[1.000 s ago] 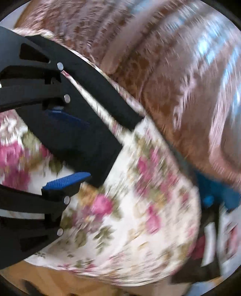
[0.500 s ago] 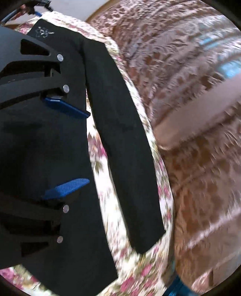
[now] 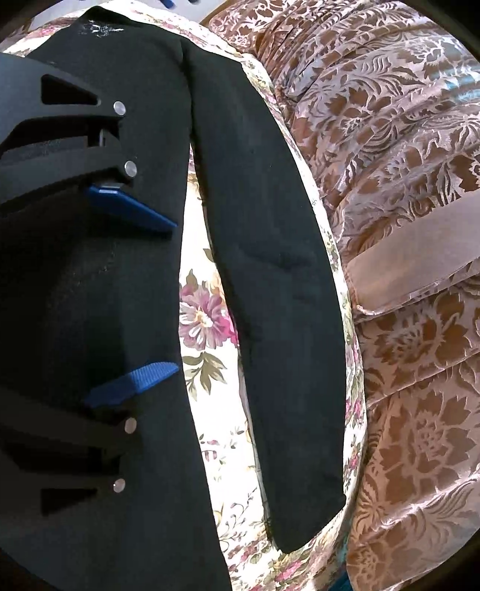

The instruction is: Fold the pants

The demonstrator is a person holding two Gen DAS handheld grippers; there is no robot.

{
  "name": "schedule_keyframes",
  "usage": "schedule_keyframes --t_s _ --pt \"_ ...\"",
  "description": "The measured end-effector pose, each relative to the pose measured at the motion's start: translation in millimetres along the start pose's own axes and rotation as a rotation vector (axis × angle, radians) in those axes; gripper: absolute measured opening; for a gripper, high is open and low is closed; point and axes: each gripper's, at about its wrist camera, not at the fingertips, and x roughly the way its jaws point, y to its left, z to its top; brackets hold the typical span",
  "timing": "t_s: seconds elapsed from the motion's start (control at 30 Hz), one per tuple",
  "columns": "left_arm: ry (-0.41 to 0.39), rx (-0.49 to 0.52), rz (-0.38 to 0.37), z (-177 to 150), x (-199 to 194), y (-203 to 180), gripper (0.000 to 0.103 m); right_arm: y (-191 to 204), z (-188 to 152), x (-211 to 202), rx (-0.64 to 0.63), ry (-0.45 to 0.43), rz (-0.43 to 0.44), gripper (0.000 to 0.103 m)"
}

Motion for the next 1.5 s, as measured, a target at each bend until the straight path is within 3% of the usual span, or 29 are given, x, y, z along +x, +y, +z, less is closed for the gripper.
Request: schedule_keyframes --t_s 0.33,0.6,0.77,0.87,0.9,0.97,1.03,1.17,1.3,1.5 --pt "0.076 0.009 0.084 72.4 106.7 -10.1 0.091 -1.1 -0.1 2.7 0.006 0.0 0.021 0.079" --pt "0.071 0.023 0.157 110.2 163.1 -1.6 0.091 -1.6 -0.1 3.1 0.008 -0.002 0.023 0.08" --pt "0.019 0.033 0.135 120.0 177.7 -4.7 0.091 -2.3 0.2 3.4 0.008 -0.001 0.025 0.08" --pt "0.04 0.031 0.096 121.3 190.4 -6.0 0.09 -2.1 0.6 3.6 0.009 -0.002 0.026 0.08" --pt "0.05 0.035 0.092 119.5 193.4 -7.4 0.086 -2.1 0.7 3.8 0.009 -0.001 0.027 0.081" --pt "0.086 0.052 0.094 114.2 203.2 -9.6 0.056 -2.1 0.6 3.6 0.008 -0.002 0.025 0.081" --pt "0.111 0.069 0.137 107.3 209.7 -11.9 0.043 -2.3 0.6 3.7 0.008 -0.001 0.025 0.081" --pt "0.089 0.074 0.123 103.7 201.3 -11.9 0.018 -1.7 0.7 3.9 0.007 -0.001 0.025 0.081" --pt "0.02 0.127 0.127 101.3 175.6 -24.1 0.015 -1.5 0.4 3.9 0.008 -0.001 0.024 0.081" --pt "-0.121 0.077 0.044 88.6 109.8 -30.0 0.014 -1.7 0.6 4.2 0.008 -0.001 0.027 0.081"
